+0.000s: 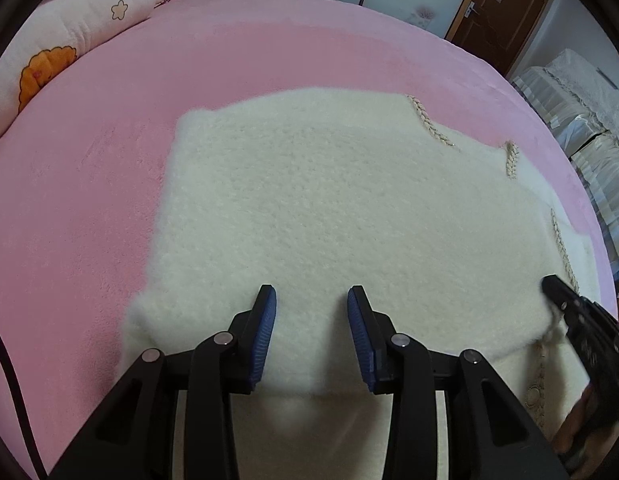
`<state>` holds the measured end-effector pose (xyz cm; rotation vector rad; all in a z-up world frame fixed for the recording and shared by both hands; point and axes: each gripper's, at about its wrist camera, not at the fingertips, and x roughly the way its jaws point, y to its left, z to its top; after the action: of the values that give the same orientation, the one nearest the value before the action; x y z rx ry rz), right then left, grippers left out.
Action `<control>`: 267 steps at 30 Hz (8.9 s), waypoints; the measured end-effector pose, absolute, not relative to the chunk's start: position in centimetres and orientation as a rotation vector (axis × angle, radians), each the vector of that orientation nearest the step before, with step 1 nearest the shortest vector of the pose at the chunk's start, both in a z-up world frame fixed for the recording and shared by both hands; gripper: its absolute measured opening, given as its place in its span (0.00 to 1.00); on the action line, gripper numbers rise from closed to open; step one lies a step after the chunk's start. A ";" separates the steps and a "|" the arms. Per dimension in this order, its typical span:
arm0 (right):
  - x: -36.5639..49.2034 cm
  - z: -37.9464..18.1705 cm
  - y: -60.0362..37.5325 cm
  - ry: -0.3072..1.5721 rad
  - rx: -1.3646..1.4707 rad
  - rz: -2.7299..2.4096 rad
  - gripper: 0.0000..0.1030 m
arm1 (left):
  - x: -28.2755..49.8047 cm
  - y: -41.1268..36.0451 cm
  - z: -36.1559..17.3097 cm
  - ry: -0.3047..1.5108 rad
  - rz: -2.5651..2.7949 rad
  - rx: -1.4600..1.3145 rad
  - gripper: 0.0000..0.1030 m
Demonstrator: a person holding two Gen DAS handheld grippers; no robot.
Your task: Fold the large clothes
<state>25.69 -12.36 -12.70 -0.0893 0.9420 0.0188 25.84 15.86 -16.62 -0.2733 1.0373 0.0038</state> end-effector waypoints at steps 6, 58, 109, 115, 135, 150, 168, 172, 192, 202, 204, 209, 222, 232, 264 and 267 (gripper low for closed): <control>26.2 -13.0 -18.3 0.970 0.077 0.000 0.00 | 25.9 15.4 -16.8 1.036 0.014 -0.255 0.35; 7.9 5.0 -19.8 0.756 0.094 -0.014 0.44 | 8.1 14.7 0.2 0.878 0.091 -0.180 0.73; -10.2 -14.8 -32.8 1.148 0.144 -0.015 0.53 | -7.1 18.8 -19.9 1.291 -0.020 -0.117 0.99; -9.8 -15.6 -32.8 1.166 0.173 0.044 0.41 | -7.4 19.7 -20.7 1.289 -0.026 -0.137 0.99; -9.1 -11.3 -31.9 1.175 0.174 0.099 0.12 | -6.6 12.7 -14.6 1.208 -0.122 -0.088 0.09; 8.0 0.8 -33.0 0.899 0.420 0.214 0.00 | 6.8 17.3 -4.9 1.003 -0.244 -0.635 0.09; 21.7 -8.1 -36.9 1.022 0.145 -0.066 0.65 | 27.5 15.2 -14.1 1.041 -0.004 -0.681 0.10; 19.9 -11.2 -38.4 1.120 0.231 -0.033 0.65 | 27.9 15.5 -13.7 1.039 -0.025 -0.677 0.10; 26.8 -2.3 -33.9 0.771 0.159 0.008 0.07 | 31.4 20.3 -7.8 0.975 0.026 -0.785 0.10; 36.6 -8.8 -30.5 0.821 0.015 -0.105 0.09 | 39.8 22.2 -16.4 1.179 0.137 -0.921 0.22; 37.6 -10.5 -30.9 0.887 0.021 -0.138 0.11 | 40.4 22.9 -17.2 1.218 0.125 -0.973 0.24; 37.4 -12.2 -32.0 0.917 0.063 -0.164 0.28 | 41.4 22.8 -17.0 1.273 0.073 -0.944 0.26; 36.5 -11.1 -31.6 0.908 0.120 -0.107 0.44 | 42.0 21.3 -11.1 1.154 0.039 -0.642 0.76; 36.0 -10.1 -34.7 0.950 0.187 -0.054 0.44 | 42.6 21.5 -15.8 1.202 0.034 -0.404 0.74; 39.8 -15.9 -29.9 0.947 -0.037 -0.207 0.09 | 41.5 19.6 -18.4 0.927 0.271 -0.234 0.07; 39.7 -15.5 -29.9 0.960 -0.035 -0.208 0.13 | 41.7 19.5 -18.3 0.926 0.255 -0.223 0.08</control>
<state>39.68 -29.92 -15.45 -0.0346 0.9597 -0.2081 41.70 19.52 -18.33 -0.2234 0.9261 0.2553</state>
